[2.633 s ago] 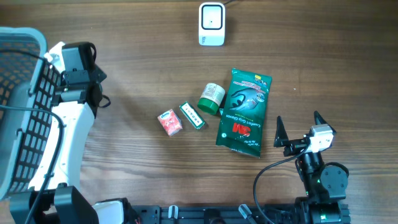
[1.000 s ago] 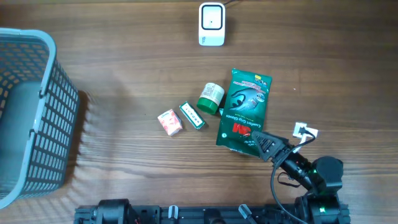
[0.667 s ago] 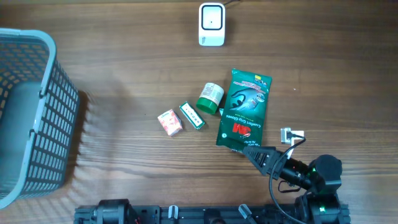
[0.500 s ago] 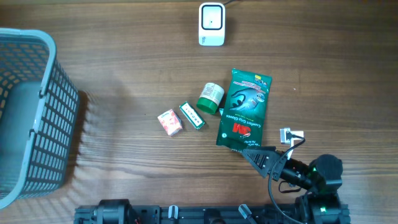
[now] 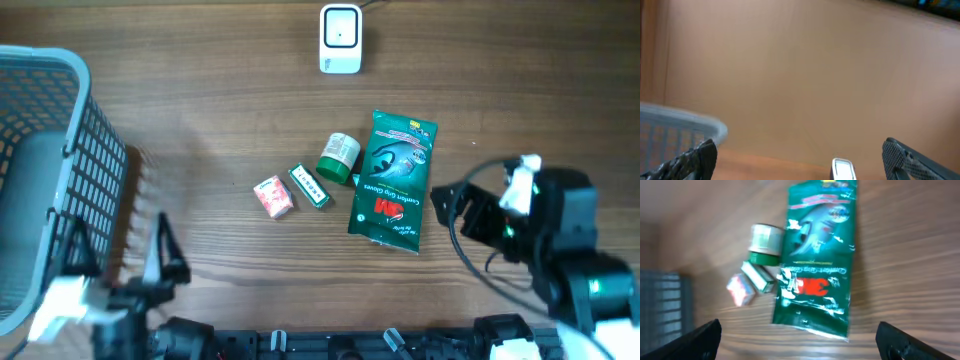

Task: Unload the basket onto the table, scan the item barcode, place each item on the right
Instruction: 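Swing the right gripper over the items toward the green-lidded jar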

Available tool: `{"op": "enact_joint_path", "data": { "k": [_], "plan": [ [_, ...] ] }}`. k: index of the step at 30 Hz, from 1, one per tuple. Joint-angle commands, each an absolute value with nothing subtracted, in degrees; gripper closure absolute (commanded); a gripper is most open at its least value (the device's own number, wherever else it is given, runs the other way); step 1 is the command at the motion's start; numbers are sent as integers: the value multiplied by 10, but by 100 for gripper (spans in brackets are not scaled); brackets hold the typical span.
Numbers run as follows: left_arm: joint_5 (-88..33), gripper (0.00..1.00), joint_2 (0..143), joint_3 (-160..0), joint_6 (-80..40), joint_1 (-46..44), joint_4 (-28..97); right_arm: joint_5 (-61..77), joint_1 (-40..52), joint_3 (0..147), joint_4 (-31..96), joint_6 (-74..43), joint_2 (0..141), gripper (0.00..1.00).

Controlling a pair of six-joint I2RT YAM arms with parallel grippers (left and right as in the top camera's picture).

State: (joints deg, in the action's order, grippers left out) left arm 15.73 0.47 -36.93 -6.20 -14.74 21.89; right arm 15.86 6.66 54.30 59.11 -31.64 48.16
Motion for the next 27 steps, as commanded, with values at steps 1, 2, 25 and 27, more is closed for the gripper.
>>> {"op": "enact_joint_path", "data": {
  "k": [1,2,25,27],
  "plan": [
    [177,0,3,-292,-140,-151,218,44,148,609,597,-372,579,0],
    [177,0,3,-270,-147,-151,218,21,179,624,599,-401,610,1],
    [189,0,3,-221,-155,-151,531,-16,349,768,426,-590,1004,1],
    [189,0,3,-221,-155,-151,552,-16,349,768,420,-588,1024,1]
  ]
}}
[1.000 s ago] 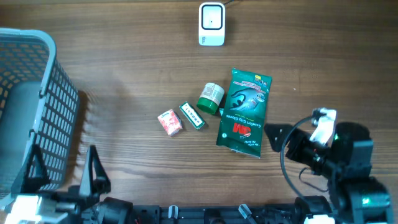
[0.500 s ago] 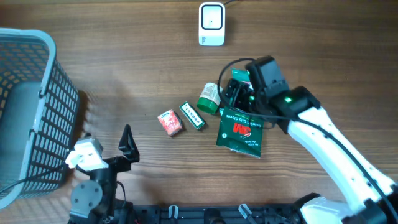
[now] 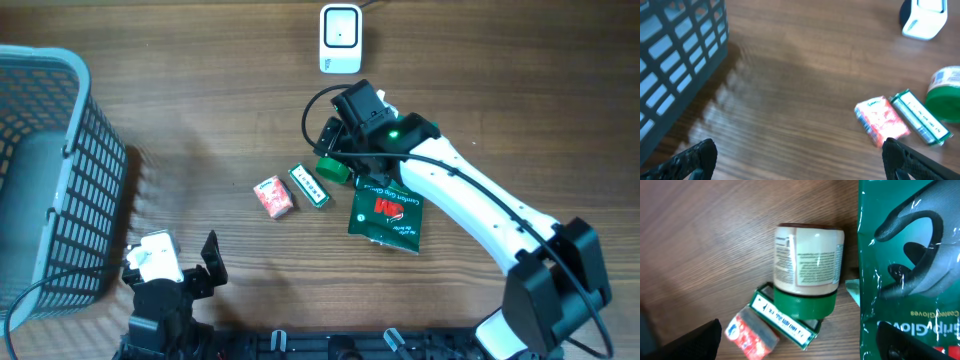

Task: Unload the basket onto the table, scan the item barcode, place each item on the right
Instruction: 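Swing the right gripper over the items toward the green-lidded jar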

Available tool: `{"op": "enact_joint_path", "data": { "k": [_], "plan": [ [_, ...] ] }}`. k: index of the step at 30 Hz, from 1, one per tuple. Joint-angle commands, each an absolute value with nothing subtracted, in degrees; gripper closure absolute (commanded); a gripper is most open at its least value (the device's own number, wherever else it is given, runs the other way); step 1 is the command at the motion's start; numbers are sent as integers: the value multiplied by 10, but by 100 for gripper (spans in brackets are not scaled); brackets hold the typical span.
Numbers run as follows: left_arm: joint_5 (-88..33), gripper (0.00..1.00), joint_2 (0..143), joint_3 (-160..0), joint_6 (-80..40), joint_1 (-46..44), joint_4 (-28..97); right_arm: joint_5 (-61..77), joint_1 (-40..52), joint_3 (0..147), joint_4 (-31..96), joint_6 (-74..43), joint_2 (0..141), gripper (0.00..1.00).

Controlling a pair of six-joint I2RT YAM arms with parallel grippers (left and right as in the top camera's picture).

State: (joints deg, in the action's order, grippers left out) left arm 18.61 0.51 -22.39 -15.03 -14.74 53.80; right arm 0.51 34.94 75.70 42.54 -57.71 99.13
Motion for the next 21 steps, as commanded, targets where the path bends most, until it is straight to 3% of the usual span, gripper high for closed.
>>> {"op": "enact_joint_path", "data": {
  "k": [1,15,21],
  "plan": [
    [189,0,3,-221,-155,-151,552,-15,349,768,411,-584,1038,1],
    [189,0,3,-221,-155,-140,552,21,349,764,315,-636,1150,2],
    [189,0,3,-221,-155,-140,552,25,349,764,318,-616,1150,29]
  ]
}}
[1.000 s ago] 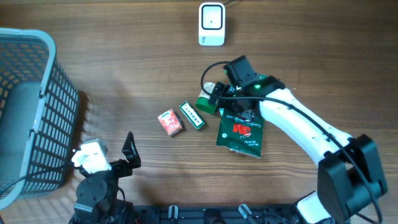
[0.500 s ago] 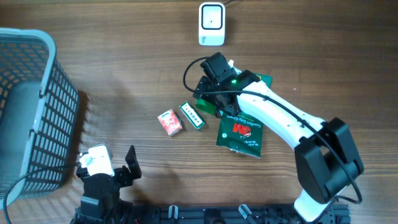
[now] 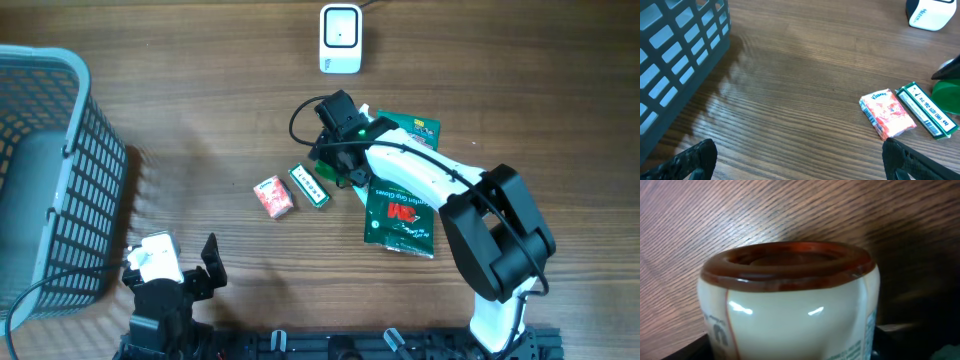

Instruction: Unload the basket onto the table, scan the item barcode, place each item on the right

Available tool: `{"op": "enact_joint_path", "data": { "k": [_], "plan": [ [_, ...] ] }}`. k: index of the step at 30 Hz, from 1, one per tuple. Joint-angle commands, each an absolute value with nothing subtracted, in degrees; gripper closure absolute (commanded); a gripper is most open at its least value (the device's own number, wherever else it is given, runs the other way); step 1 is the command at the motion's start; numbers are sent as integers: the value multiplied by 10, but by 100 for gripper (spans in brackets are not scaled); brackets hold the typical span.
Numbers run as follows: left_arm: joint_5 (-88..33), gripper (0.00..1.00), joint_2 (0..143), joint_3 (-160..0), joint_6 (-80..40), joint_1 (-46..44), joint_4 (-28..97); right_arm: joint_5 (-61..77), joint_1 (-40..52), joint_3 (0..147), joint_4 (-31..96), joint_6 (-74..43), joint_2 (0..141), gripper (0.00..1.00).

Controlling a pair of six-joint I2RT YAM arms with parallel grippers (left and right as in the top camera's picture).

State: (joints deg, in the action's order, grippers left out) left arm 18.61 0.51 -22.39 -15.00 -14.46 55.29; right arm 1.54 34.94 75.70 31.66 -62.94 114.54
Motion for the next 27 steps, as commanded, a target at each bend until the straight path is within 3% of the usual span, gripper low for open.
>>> {"op": "enact_joint_path", "data": {
  "k": [1,6,8,11,21,27],
  "plan": [
    [189,0,3,-221,-155,-133,552,35,349,765,317,-596,1150,33],
    [189,0,3,-221,-155,-119,552,228,313,766,340,-485,1115,37],
    [189,0,3,-221,-155,-119,552,369,272,766,359,-500,1086,36],
    [189,0,3,-221,-155,-119,552,473,231,766,397,-575,1081,33],
    [189,0,3,-221,-155,-119,552,475,220,764,484,-719,1088,25],
    [189,0,3,-221,-155,-119,552,557,223,764,489,-689,1158,21]
  ]
}}
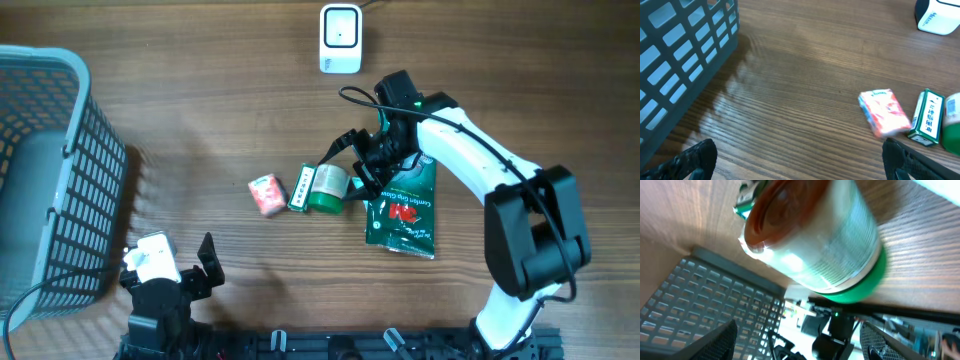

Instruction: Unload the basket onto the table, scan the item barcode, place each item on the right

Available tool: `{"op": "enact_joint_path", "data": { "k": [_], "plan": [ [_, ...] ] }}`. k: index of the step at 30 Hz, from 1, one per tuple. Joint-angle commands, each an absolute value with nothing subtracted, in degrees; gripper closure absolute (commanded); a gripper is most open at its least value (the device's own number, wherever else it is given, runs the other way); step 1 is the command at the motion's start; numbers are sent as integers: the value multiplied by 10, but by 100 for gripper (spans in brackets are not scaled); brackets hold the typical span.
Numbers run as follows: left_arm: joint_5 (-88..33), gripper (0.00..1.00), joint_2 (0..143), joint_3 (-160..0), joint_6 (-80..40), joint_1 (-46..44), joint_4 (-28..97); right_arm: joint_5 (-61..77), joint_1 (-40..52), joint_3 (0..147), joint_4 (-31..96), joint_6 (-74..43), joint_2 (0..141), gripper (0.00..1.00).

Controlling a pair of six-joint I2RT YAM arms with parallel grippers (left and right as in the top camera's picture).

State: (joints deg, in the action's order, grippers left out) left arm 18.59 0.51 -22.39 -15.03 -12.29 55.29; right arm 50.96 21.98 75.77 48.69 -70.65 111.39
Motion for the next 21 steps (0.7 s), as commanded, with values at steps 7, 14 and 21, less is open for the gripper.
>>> {"op": "enact_joint_path", "data": {
  "k": [7,14,21],
  "plan": [
    [189,0,3,-221,-155,-119,552,456,223,789,487,-592,1114,1],
    [189,0,3,-221,-155,-119,552,208,244,789,566,-449,978,0],
    [189,0,3,-221,-155,-119,552,-119,463,788,562,-329,972,0]
  ]
}}
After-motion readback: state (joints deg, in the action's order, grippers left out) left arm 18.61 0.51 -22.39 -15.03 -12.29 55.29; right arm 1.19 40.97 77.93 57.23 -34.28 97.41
